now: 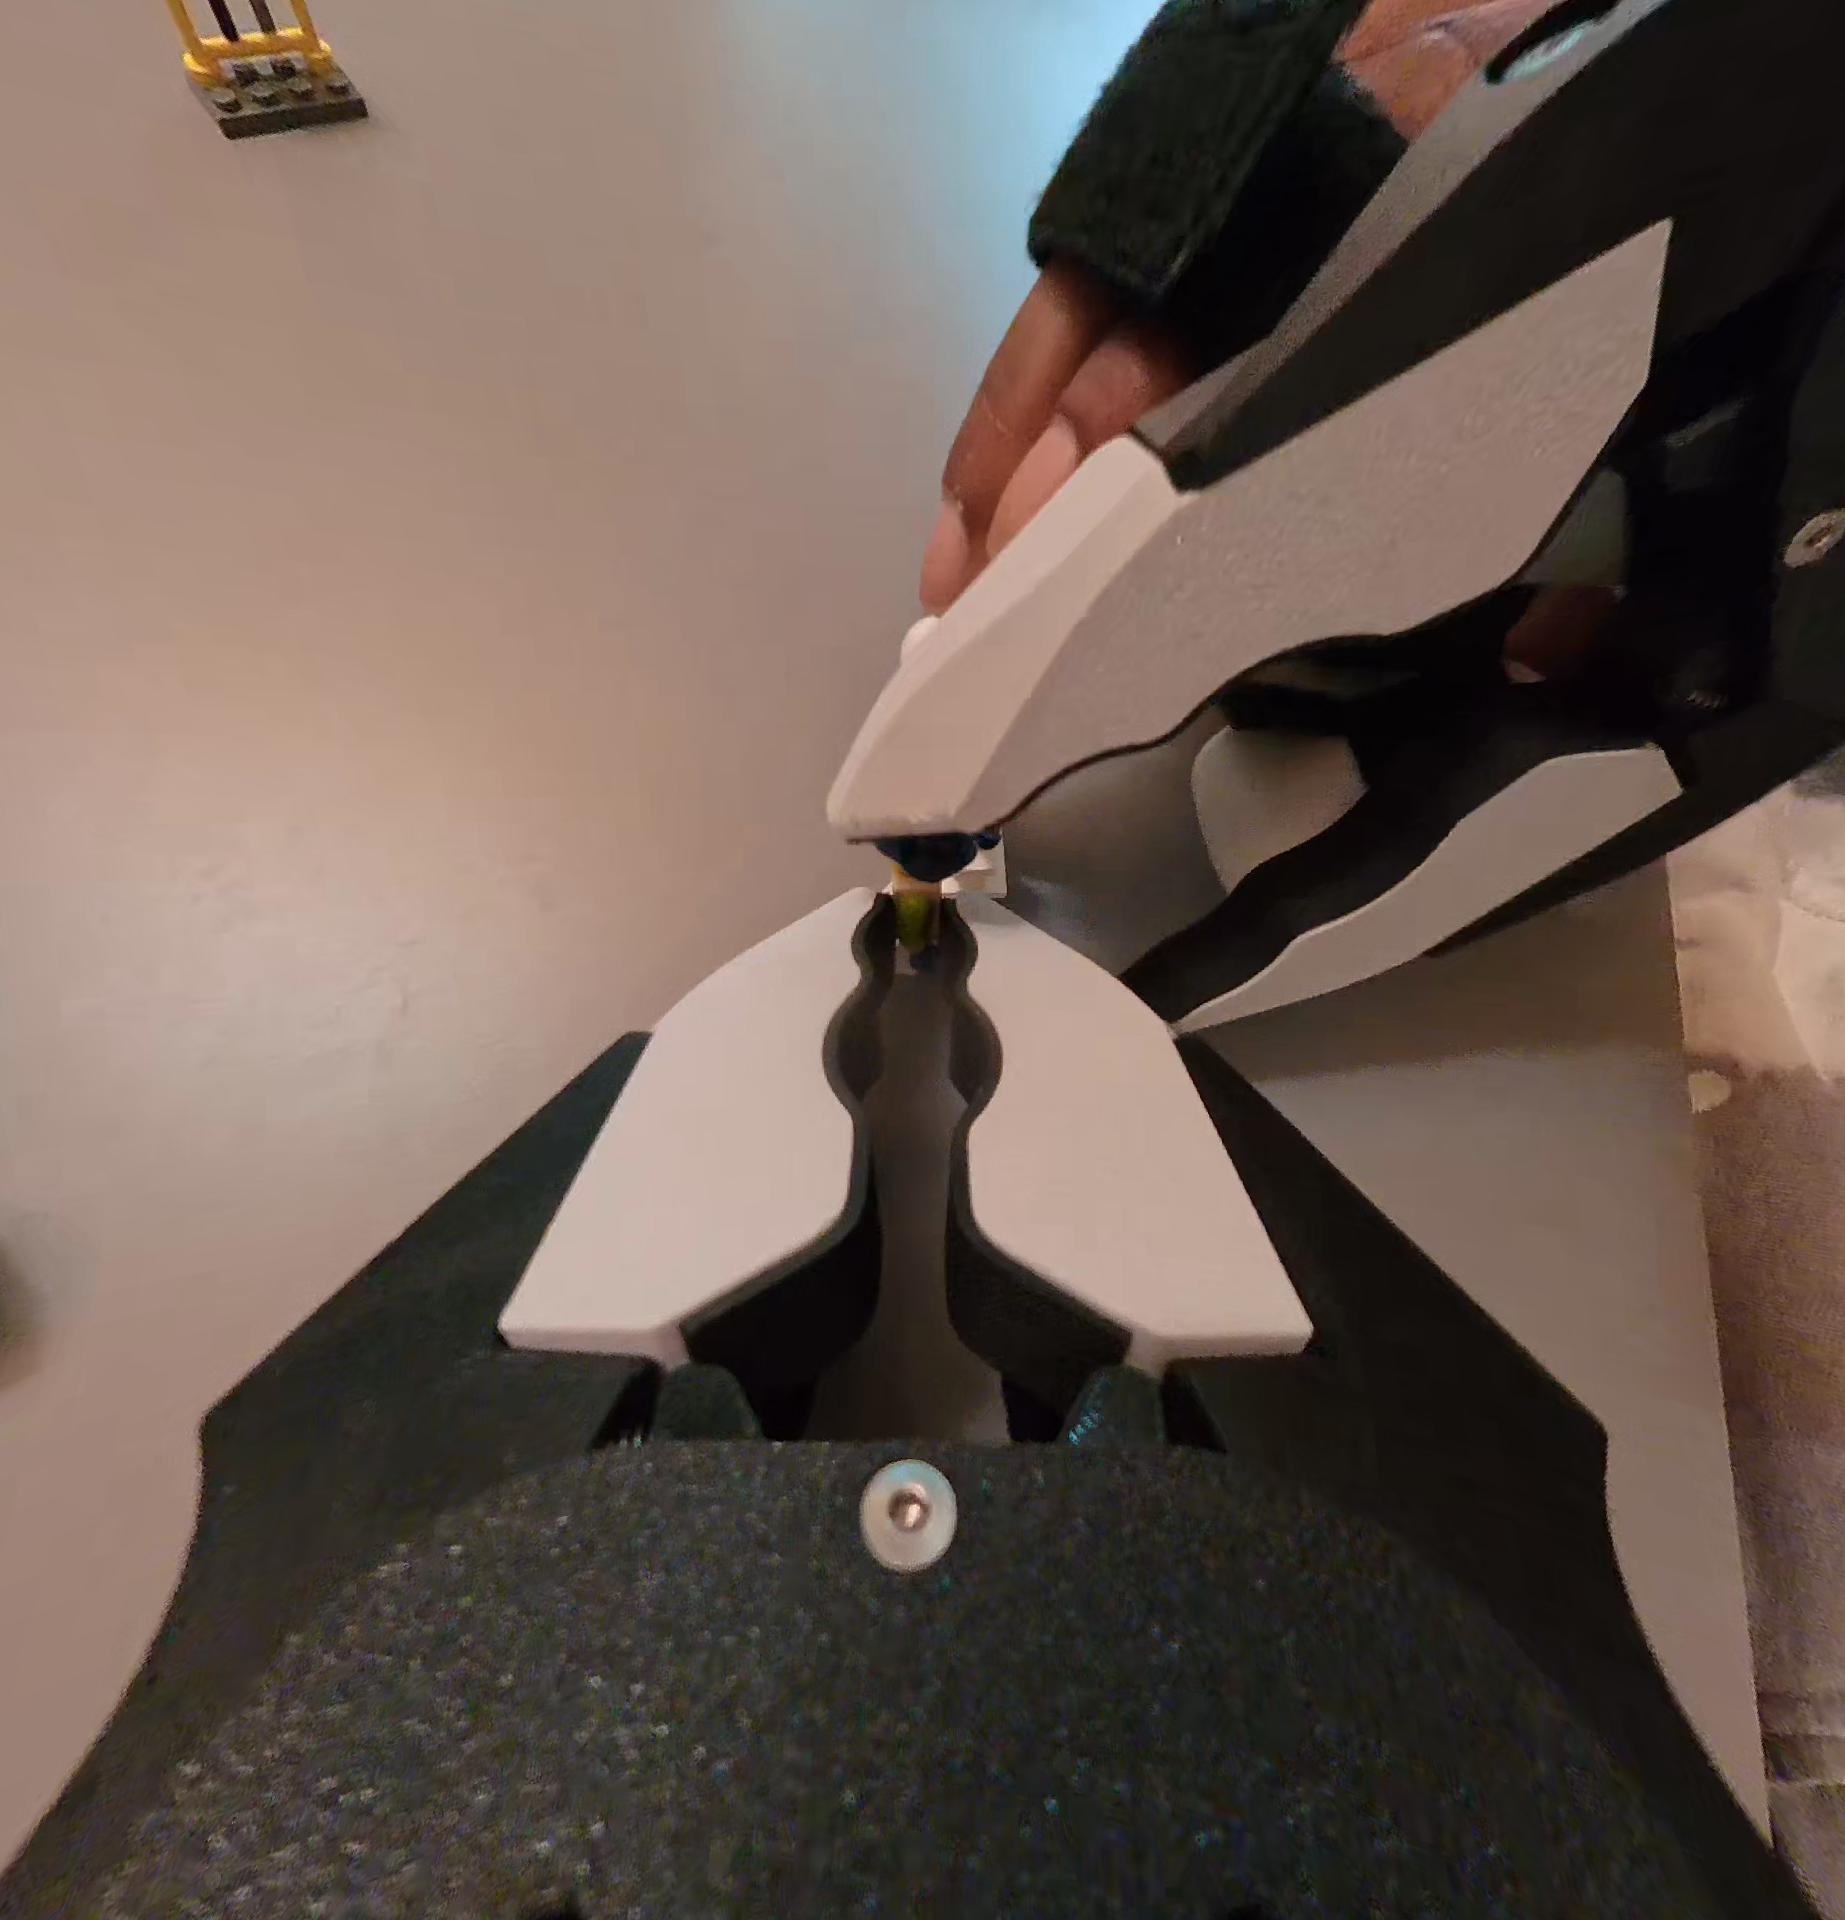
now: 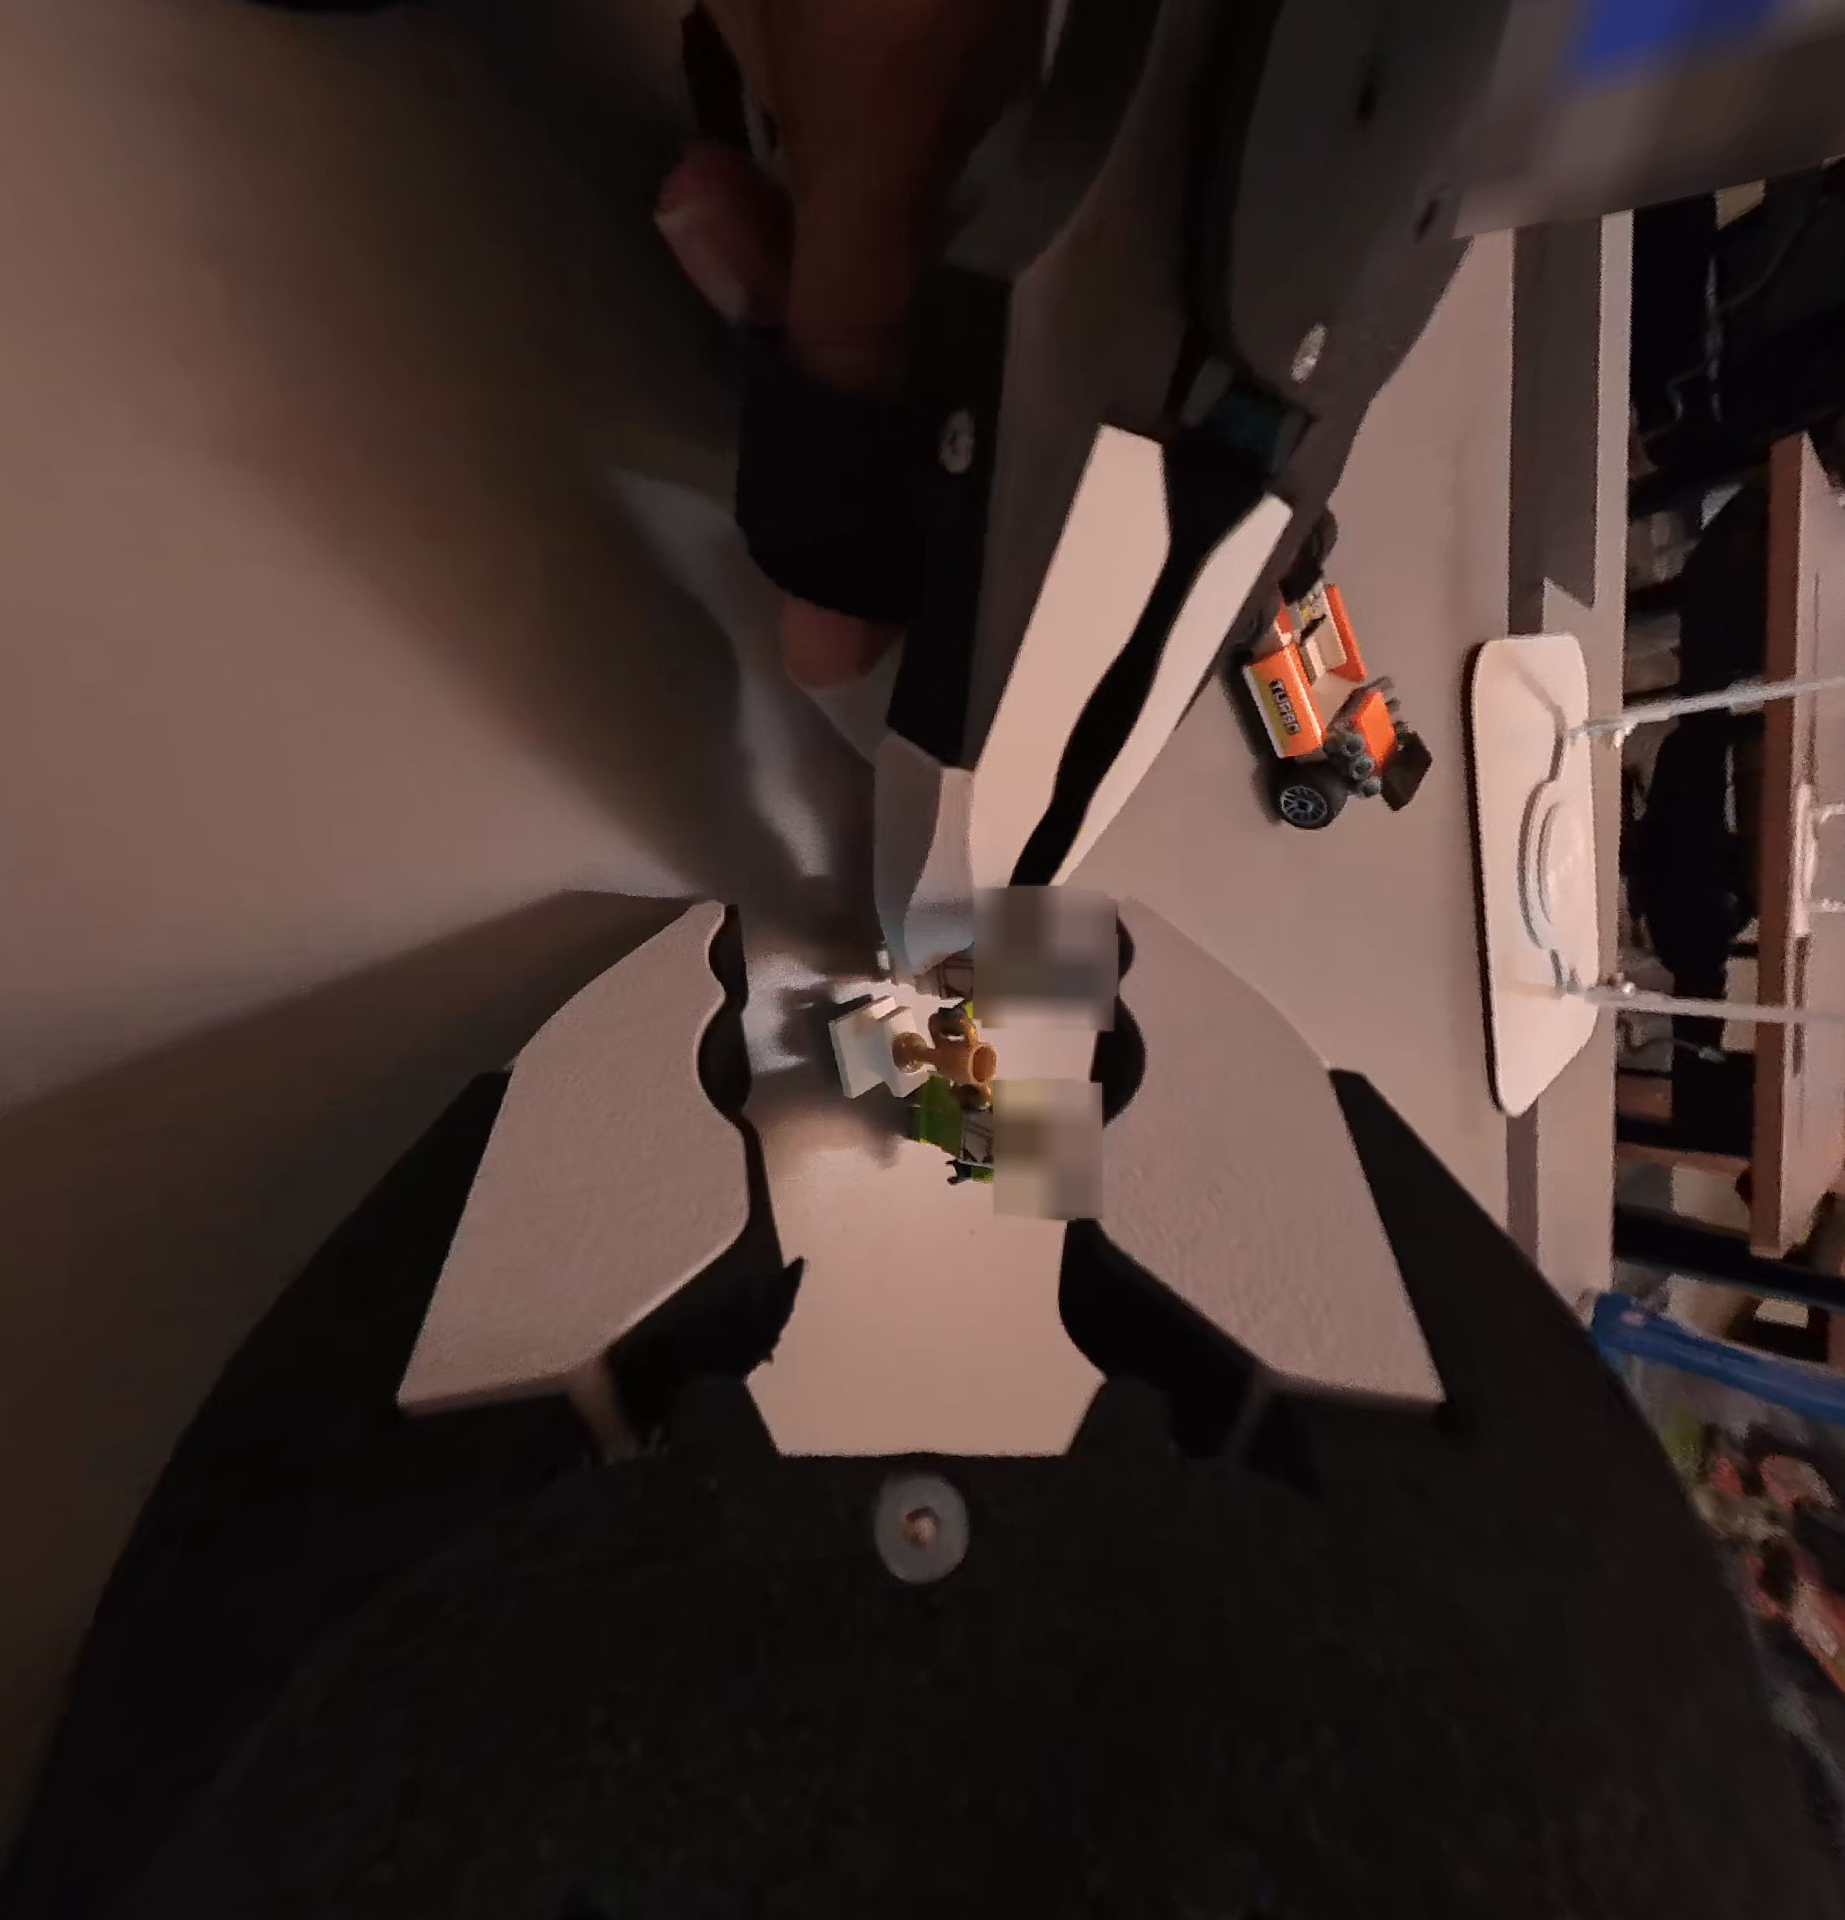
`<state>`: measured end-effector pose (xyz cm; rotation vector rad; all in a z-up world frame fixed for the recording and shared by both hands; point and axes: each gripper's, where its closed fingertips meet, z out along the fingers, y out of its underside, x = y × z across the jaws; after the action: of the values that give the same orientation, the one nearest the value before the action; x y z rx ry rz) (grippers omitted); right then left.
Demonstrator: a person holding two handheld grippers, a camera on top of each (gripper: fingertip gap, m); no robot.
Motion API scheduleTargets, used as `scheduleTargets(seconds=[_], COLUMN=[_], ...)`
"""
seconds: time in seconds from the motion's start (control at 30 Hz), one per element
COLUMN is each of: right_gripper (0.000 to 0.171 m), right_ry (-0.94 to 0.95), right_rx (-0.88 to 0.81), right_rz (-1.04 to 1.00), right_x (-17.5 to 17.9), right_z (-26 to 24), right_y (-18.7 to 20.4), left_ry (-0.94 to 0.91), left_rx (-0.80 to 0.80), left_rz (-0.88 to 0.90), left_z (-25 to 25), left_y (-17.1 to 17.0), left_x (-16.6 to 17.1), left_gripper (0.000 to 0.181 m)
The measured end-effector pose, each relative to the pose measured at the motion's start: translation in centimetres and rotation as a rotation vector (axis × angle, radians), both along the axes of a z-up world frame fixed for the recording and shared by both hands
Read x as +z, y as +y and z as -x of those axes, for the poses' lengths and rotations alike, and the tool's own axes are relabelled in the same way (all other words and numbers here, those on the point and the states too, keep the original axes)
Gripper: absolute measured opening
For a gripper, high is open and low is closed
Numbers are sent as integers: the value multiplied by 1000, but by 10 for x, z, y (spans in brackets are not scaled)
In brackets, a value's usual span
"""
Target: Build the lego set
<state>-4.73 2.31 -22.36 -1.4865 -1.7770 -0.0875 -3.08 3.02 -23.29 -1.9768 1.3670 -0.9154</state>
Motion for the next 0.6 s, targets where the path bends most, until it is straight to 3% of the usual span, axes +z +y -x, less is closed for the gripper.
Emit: scheduleTargets(seconds=[0.37,0.6], right_gripper=[55,46], right_ry=[-46,-52], right_rx=[208,249], right_rz=[-89,-129], right_x=[-4,-6], right_z=[-3,-2], right_y=[-4,-7], left_ry=[16,15], left_rx=[-73,-77], left_rz=[2,2], left_z=[1,0], left_y=[-4,-5], left_x=[-3,-3], left_gripper=[8,8])
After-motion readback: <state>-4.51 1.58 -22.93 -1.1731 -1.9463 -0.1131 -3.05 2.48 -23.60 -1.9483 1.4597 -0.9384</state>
